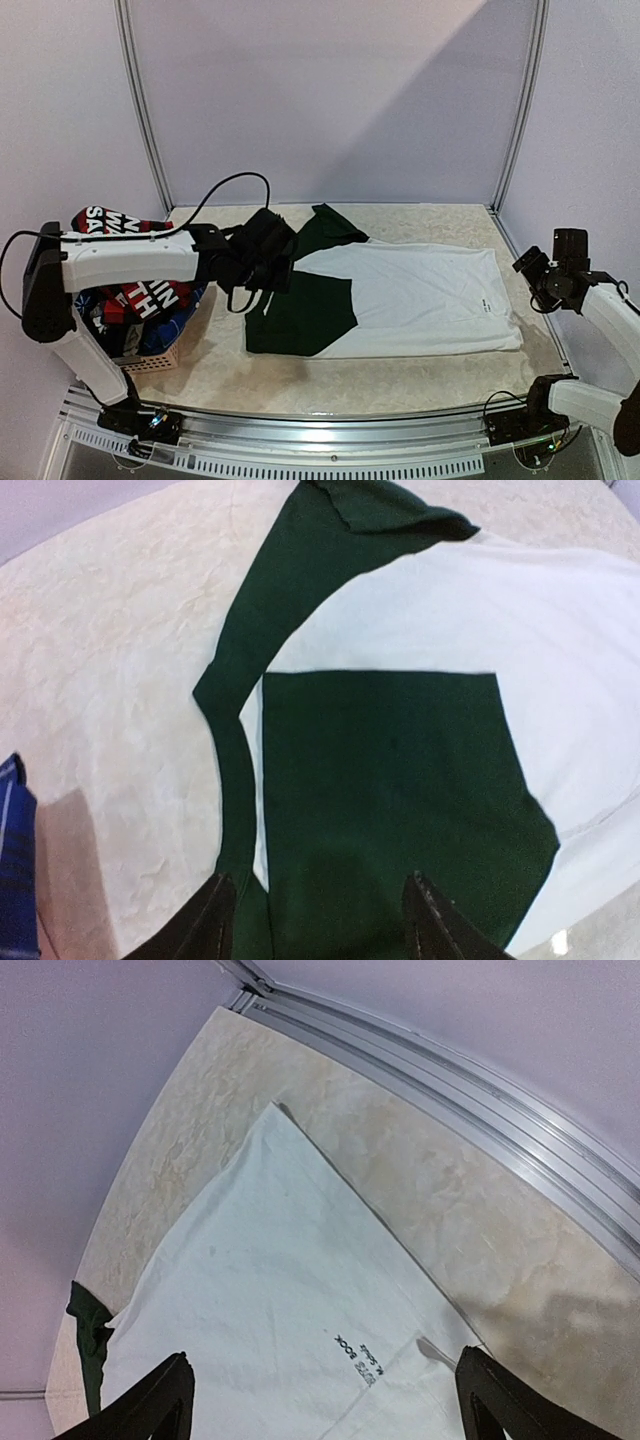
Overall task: Fold and stack the mixed laundry pile
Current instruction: Adjust the 1/3-folded T-shirt at the center of the board.
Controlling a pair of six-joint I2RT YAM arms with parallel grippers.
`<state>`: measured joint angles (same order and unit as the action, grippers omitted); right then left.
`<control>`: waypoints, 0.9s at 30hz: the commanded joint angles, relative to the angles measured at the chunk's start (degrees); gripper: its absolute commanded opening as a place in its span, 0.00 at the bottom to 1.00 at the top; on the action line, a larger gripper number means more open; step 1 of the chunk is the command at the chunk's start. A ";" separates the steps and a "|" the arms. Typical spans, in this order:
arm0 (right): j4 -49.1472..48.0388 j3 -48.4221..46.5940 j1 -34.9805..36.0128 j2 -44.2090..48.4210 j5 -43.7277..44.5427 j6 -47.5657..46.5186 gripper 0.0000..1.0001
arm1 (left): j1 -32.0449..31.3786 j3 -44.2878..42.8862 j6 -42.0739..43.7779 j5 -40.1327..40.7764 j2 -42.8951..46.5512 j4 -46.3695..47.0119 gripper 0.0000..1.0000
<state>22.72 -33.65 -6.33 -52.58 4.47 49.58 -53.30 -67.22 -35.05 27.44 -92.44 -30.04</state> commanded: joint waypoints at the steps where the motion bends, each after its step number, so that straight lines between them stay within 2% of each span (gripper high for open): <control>1: -10.13 -1.78 1.08 -4.55 -5.37 -3.64 0.92 | 7.89 -7.75 6.02 -12.43 -6.72 6.84 0.57; 9: -15.84 -6.93 1.75 -16.73 -8.84 -5.64 0.92 | 21.03 -29.36 3.64 -34.83 -25.66 9.26 0.54; 15: -16.55 -12.19 1.98 -24.32 -10.92 -6.64 0.92 | 26.13 -51.64 -0.62 -45.10 -43.25 5.74 0.50; 21: -18.28 -13.81 1.96 -29.54 -11.73 -6.68 0.92 | 28.05 -70.78 -7.86 -48.86 -57.62 5.73 0.49; 24: -18.72 -14.56 1.94 -32.42 -12.19 -6.91 0.92 | 28.89 -75.08 -12.78 -50.27 -62.70 7.56 0.49; 27: -19.03 -15.48 1.96 -35.01 -12.77 -7.08 0.92 | 28.70 -75.82 -14.81 -48.53 -64.24 7.25 0.48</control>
<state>4.86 -46.98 -4.56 -84.62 -6.96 43.35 -24.82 -140.88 -44.40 -19.86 -154.19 -22.57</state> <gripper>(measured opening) 0.918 0.487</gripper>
